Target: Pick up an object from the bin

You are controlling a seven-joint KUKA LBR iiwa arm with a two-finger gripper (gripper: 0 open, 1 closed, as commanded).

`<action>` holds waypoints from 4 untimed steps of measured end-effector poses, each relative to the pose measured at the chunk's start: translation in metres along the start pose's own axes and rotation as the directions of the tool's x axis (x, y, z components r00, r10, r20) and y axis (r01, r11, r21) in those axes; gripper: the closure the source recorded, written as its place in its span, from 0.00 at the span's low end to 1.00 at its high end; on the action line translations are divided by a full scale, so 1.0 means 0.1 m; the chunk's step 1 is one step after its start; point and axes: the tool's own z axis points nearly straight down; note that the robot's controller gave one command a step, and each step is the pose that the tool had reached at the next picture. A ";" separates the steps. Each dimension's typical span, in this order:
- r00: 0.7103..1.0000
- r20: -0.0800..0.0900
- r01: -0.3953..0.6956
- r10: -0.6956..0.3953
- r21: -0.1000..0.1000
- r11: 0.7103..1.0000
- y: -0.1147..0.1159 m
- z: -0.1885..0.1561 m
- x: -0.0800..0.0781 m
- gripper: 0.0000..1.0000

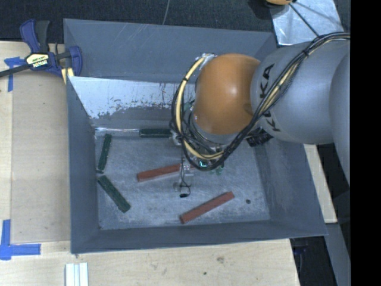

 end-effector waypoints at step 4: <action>0.998 0.010 0.065 -0.065 0.000 0.998 0.08 0.83 -0.37 0.00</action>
Offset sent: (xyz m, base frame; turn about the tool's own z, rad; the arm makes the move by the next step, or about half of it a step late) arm 0.0212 0.0072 -0.0837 -0.1832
